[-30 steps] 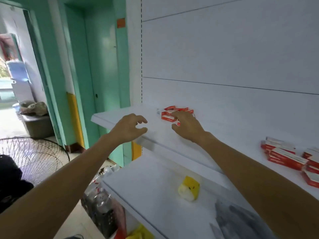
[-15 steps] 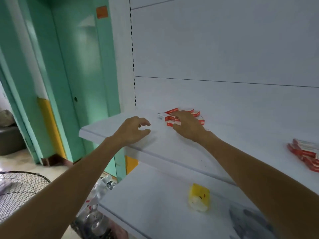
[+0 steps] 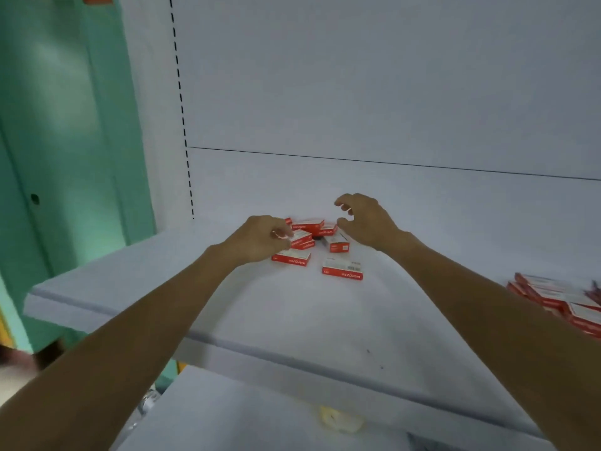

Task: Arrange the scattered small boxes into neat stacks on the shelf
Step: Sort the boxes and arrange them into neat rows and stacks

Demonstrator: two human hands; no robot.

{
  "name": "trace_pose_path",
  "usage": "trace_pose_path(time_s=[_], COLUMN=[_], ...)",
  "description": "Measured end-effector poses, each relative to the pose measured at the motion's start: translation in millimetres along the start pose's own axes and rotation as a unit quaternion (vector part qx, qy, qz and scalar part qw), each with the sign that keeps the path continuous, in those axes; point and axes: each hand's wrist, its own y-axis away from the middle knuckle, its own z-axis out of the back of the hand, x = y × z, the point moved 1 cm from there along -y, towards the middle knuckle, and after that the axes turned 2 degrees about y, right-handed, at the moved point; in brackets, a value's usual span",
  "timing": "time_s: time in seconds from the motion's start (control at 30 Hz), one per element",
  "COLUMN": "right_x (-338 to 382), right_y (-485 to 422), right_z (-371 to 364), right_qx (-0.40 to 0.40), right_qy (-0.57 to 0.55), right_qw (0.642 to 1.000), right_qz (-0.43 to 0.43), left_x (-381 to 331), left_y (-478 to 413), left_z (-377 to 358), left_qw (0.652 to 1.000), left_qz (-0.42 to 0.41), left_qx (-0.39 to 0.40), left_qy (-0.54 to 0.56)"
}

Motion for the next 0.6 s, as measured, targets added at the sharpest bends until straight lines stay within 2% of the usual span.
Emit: trace_pose_path(time_s=[0.23, 0.43, 0.6], right_x=[-11.8, 4.5, 24.2], right_y=[11.6, 38.2, 47.8], right_z=[-1.8, -11.3, -33.7], right_qx=[-0.004, 0.071, 0.142], right_qy=[0.013, -0.01, 0.039], right_qw=[0.995, 0.983, 0.969], right_qz=[-0.096, -0.17, -0.201], left_x=[16.2, 28.0, 40.6], left_y=[-36.1, -41.7, -38.2], left_z=[-13.7, -19.0, -19.2], left_qw=[0.995, 0.972, 0.947], left_qz=[-0.066, -0.176, -0.232], left_qx=[0.069, 0.134, 0.118], left_qy=[0.018, -0.08, -0.186])
